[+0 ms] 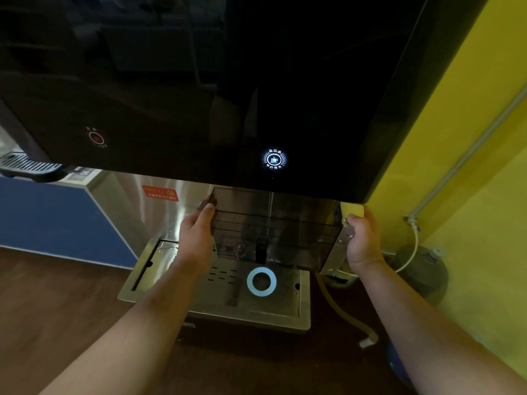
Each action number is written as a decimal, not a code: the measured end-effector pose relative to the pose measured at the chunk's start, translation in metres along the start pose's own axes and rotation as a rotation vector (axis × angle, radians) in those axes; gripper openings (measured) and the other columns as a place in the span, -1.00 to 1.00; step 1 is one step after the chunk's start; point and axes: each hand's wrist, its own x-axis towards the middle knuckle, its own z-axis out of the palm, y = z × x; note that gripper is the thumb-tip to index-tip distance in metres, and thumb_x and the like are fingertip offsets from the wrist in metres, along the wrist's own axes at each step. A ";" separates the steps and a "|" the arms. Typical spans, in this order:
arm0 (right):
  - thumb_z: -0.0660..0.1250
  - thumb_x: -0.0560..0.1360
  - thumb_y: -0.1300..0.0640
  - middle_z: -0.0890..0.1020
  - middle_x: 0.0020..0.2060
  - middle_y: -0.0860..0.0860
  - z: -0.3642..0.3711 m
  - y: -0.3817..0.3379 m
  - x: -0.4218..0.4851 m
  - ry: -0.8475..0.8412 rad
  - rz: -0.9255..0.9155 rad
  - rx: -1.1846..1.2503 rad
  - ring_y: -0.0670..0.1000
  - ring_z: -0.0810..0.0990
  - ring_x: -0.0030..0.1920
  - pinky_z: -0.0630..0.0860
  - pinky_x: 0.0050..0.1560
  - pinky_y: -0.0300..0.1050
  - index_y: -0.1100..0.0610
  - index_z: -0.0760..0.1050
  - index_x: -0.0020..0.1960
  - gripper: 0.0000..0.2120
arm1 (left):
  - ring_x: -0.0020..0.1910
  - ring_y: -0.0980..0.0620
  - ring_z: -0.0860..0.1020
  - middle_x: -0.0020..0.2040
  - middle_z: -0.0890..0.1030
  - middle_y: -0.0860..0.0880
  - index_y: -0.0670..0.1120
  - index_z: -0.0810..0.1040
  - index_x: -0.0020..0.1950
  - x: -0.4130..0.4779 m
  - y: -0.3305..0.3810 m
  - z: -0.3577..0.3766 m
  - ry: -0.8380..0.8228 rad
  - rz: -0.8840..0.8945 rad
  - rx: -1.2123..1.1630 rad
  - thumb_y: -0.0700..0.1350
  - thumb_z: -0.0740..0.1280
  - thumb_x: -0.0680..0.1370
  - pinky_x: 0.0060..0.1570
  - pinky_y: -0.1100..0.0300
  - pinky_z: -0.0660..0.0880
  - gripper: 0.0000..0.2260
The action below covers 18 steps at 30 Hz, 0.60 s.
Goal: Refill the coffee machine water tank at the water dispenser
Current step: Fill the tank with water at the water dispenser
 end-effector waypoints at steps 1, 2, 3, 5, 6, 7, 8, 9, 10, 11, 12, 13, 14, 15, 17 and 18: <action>0.19 0.39 0.14 0.58 -0.33 -0.05 0.000 0.000 0.000 0.002 -0.006 -0.011 0.07 0.55 -0.26 0.46 -0.25 -0.13 0.00 0.51 -0.16 -0.86 | -0.25 0.28 0.69 -0.31 0.72 0.17 -0.01 0.55 -0.01 0.000 0.000 0.000 -0.001 0.001 0.000 -0.12 0.16 0.71 -0.27 0.42 0.54 -0.80; 0.19 0.39 0.14 0.58 -0.33 -0.06 -0.001 0.000 0.000 0.001 -0.012 -0.012 0.08 0.55 -0.25 0.45 -0.24 -0.11 0.00 0.52 -0.17 -0.85 | -0.26 0.29 0.68 -0.32 0.72 0.18 -0.02 0.55 -0.02 -0.001 0.001 0.000 -0.002 0.001 0.000 -0.12 0.16 0.71 -0.29 0.44 0.53 -0.80; 0.18 0.39 0.14 0.59 -0.35 -0.08 -0.001 0.001 0.000 0.005 -0.014 -0.013 0.05 0.56 -0.26 0.45 -0.25 -0.13 0.00 0.52 -0.18 -0.85 | -0.26 0.29 0.68 -0.31 0.72 0.18 -0.02 0.55 -0.01 -0.001 0.001 0.000 -0.003 0.000 0.002 -0.12 0.16 0.71 -0.30 0.45 0.53 -0.80; 0.16 0.41 0.17 0.60 -0.40 -0.13 0.001 -0.002 0.000 0.004 -0.023 -0.012 -0.07 0.58 -0.33 0.48 -0.32 -0.25 0.02 0.48 -0.16 -0.87 | -0.23 0.27 0.69 -0.28 0.73 0.16 -0.01 0.56 0.01 -0.001 0.002 0.000 -0.003 -0.004 -0.001 -0.11 0.16 0.71 -0.28 0.44 0.54 -0.80; 0.15 0.44 0.19 0.60 -0.42 -0.15 0.002 -0.003 -0.001 0.000 -0.022 -0.004 -0.12 0.58 -0.36 0.48 -0.36 -0.30 0.05 0.45 -0.15 -0.88 | -0.22 0.26 0.70 -0.27 0.73 0.16 -0.01 0.56 0.02 -0.001 0.003 0.000 -0.003 -0.005 -0.005 -0.11 0.16 0.71 -0.27 0.43 0.54 -0.81; 0.14 0.49 0.24 0.59 -0.44 -0.16 0.002 -0.003 -0.001 0.000 -0.015 0.012 -0.15 0.58 -0.39 0.47 -0.39 -0.32 0.06 0.43 -0.15 -0.86 | -0.22 0.26 0.70 -0.28 0.73 0.16 -0.01 0.55 0.02 -0.001 0.003 0.000 0.002 -0.009 -0.011 -0.11 0.16 0.71 -0.27 0.43 0.54 -0.81; 0.12 0.54 0.30 0.59 -0.46 -0.16 0.003 -0.004 -0.002 0.004 -0.005 0.028 -0.16 0.58 -0.41 0.47 -0.41 -0.33 0.07 0.42 -0.15 -0.80 | -0.24 0.26 0.69 -0.30 0.73 0.16 -0.01 0.54 0.01 -0.002 0.003 0.000 0.010 -0.013 -0.016 -0.11 0.16 0.71 -0.29 0.43 0.54 -0.82; 0.08 0.56 0.35 0.58 -0.47 -0.16 0.004 -0.005 -0.002 0.011 0.004 0.035 -0.17 0.57 -0.42 0.46 -0.42 -0.34 0.07 0.41 -0.15 -0.75 | -0.24 0.24 0.69 -0.31 0.73 0.15 -0.01 0.53 -0.01 -0.002 0.004 0.000 0.015 -0.015 -0.023 -0.11 0.16 0.71 -0.30 0.43 0.54 -0.82; 0.06 0.57 0.38 0.58 -0.48 -0.16 0.003 -0.005 -0.002 0.017 0.009 0.038 -0.18 0.57 -0.43 0.46 -0.43 -0.34 0.08 0.40 -0.15 -0.72 | -0.23 0.21 0.69 -0.30 0.73 0.11 -0.01 0.53 -0.02 -0.003 0.005 0.001 0.017 -0.016 -0.029 -0.11 0.17 0.70 -0.30 0.42 0.54 -0.82; 0.06 0.57 0.38 0.58 -0.48 -0.17 0.004 -0.006 -0.002 0.023 0.011 0.036 -0.18 0.57 -0.43 0.46 -0.43 -0.35 0.09 0.40 -0.14 -0.72 | -0.21 0.19 0.68 -0.27 0.72 0.07 -0.01 0.53 -0.03 -0.004 0.005 0.001 0.018 -0.016 -0.032 -0.10 0.17 0.70 -0.28 0.39 0.54 -0.82; 0.08 0.56 0.36 0.58 -0.48 -0.17 0.004 -0.006 -0.003 0.023 0.005 0.035 -0.18 0.57 -0.43 0.45 -0.43 -0.35 0.09 0.41 -0.14 -0.76 | -0.21 0.19 0.68 -0.25 0.71 0.06 0.00 0.52 -0.03 -0.004 0.006 0.002 0.022 -0.015 -0.034 -0.10 0.18 0.70 -0.26 0.38 0.53 -0.82; 0.13 0.54 0.30 0.58 -0.47 -0.16 0.005 -0.007 -0.003 0.016 -0.002 0.034 -0.16 0.58 -0.42 0.46 -0.43 -0.34 0.09 0.41 -0.13 -0.83 | -0.24 0.21 0.68 -0.24 0.69 0.07 0.00 0.52 -0.04 -0.004 0.006 0.002 0.025 -0.015 -0.040 -0.10 0.18 0.70 -0.27 0.38 0.52 -0.82; 0.16 0.49 0.24 0.59 -0.46 -0.15 0.005 -0.006 -0.003 0.007 -0.013 0.032 -0.14 0.58 -0.41 0.46 -0.42 -0.34 0.09 0.42 -0.13 -0.90 | -0.27 0.24 0.68 -0.27 0.69 0.08 0.00 0.52 -0.04 -0.005 0.007 0.002 0.027 -0.012 -0.047 -0.11 0.18 0.70 -0.29 0.40 0.53 -0.82; 0.16 0.43 0.19 0.59 -0.45 -0.14 0.005 -0.006 -0.004 0.002 -0.017 0.037 -0.12 0.58 -0.40 0.46 -0.42 -0.33 0.09 0.43 -0.12 -0.91 | -0.29 0.26 0.68 -0.29 0.69 0.10 0.00 0.53 -0.03 -0.004 0.006 0.002 0.025 -0.010 -0.048 -0.12 0.18 0.70 -0.32 0.43 0.53 -0.82; 0.15 0.40 0.18 0.59 -0.45 -0.12 0.005 -0.007 -0.004 0.000 -0.012 0.047 -0.11 0.58 -0.40 0.46 -0.42 -0.32 0.11 0.43 -0.11 -0.89 | -0.28 0.28 0.68 -0.25 0.70 0.09 0.00 0.54 -0.01 -0.003 0.006 0.001 0.014 -0.008 -0.038 -0.12 0.17 0.70 -0.33 0.45 0.53 -0.82; 0.15 0.43 0.20 0.60 -0.44 -0.12 0.004 -0.006 -0.003 0.003 -0.011 0.044 -0.11 0.59 -0.40 0.47 -0.41 -0.32 0.11 0.43 -0.10 -0.90 | -0.27 0.28 0.68 -0.22 0.70 0.08 0.00 0.54 0.00 -0.003 0.006 0.001 0.010 -0.008 -0.034 -0.11 0.17 0.70 -0.32 0.44 0.53 -0.82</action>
